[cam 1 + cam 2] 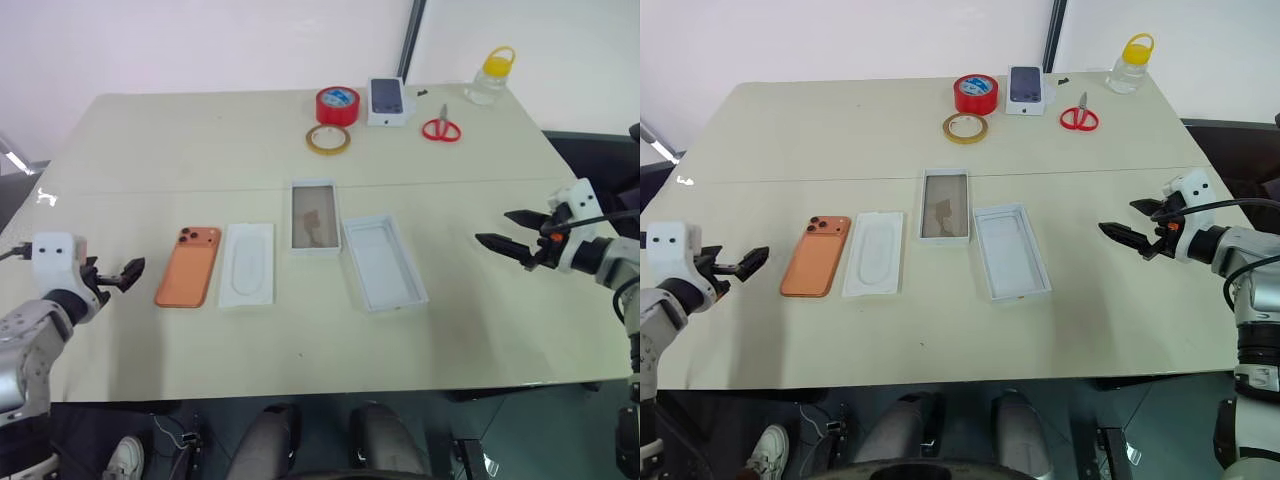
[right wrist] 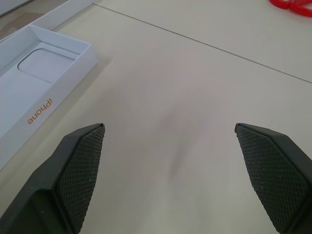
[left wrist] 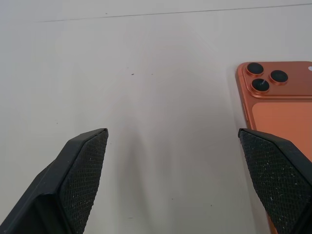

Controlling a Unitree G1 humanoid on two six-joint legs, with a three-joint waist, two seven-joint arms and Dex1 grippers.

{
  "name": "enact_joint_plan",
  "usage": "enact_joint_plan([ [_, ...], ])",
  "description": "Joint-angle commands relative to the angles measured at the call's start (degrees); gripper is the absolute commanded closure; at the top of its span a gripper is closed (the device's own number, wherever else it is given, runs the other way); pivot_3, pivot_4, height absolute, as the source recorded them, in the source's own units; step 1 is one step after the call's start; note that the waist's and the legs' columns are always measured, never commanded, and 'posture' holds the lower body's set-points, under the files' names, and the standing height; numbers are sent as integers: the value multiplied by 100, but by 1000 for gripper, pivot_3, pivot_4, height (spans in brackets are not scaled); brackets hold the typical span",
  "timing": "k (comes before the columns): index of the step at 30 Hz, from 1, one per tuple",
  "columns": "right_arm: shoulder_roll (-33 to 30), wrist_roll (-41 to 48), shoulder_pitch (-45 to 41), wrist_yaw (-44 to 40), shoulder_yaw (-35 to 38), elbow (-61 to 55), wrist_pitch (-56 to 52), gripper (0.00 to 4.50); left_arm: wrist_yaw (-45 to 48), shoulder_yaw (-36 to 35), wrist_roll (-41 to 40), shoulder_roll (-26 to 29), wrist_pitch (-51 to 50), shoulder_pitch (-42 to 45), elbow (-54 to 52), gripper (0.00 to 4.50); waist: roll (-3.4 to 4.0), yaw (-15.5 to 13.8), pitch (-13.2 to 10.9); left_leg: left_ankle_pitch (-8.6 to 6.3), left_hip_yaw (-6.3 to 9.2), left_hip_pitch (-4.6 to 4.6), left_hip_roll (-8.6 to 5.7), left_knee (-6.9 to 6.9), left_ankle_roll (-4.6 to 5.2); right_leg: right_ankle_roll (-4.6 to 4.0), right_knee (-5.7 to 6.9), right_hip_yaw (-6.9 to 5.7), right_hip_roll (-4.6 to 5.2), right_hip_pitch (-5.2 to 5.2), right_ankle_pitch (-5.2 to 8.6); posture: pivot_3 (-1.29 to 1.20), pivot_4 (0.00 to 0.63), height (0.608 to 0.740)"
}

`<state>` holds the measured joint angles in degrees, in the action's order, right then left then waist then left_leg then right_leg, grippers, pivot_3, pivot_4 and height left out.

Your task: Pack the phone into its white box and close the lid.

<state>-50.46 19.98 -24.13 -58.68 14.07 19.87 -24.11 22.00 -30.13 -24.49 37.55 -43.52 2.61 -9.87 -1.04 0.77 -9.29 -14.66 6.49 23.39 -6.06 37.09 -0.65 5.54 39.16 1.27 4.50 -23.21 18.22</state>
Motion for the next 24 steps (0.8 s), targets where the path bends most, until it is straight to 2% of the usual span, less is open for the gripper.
enact_joint_plan([
  [1, -33, 31, -84, 36, 27, -281, 42, 30, -66, -121, -2, 6, 72, 30, -111, 0, 0, -1, 0, 0, 0, 0, 0, 0, 0, 0, 0, 0, 0, 0, 0, 0, 150, 740],
  [8, 175, 8, -220, 124, -229, -591, 22, 30, -223, -156, -56, -6, -67, 113, -251, 0, 0, 11, 0, 2, 0, 0, 0, 0, -3, 0, 0, 0, 0, 0, 0, 0, 150, 740],
  [11, 323, -62, -289, 157, -440, -805, 85, 30, -297, 71, -117, -45, -362, 199, -529, 0, 0, -3, 0, 1, 0, 0, 0, 0, -2, 0, 0, 0, 0, 0, 0, 0, 150, 740],
  [15, 570, -110, -402, 263, -750, -1336, 44, 30, -416, 357, -402, -377, -734, 585, -881, 0, 0, -16, 0, 8, 0, 1, -1, 4, -14, 0, -1, -1, 1, 1, 0, 0, 150, 740],
  [19, 786, -118, -340, 437, -1028, -2003, -152, 30, -227, 836, -498, -405, -990, 721, -1058, 0, -1, 9, 0, 14, 0, 2, -1, 4, -25, 0, 0, -1, 0, 0, 0, 0, 150, 740],
  [22, 897, -134, -199, 300, -1571, -2998, -161, 30, -38, 1161, -1101, -519, -1723, 1141, -1264, 0, -1, 11, 0, 14, 1, 2, 1, 2, -25, 0, 2, 0, -3, -4, 0, 0, 150, 740],
  [24, 946, -163, -37, 287, -1803, -3474, -115, 30, -215, 1271, -1197, -608, -2186, 1333, -1255, 0, -2, -3, 0, 14, 5, 2, 1, 3, -25, 1, 3, -3, -3, -2, 0, 0, 150, 740],
])
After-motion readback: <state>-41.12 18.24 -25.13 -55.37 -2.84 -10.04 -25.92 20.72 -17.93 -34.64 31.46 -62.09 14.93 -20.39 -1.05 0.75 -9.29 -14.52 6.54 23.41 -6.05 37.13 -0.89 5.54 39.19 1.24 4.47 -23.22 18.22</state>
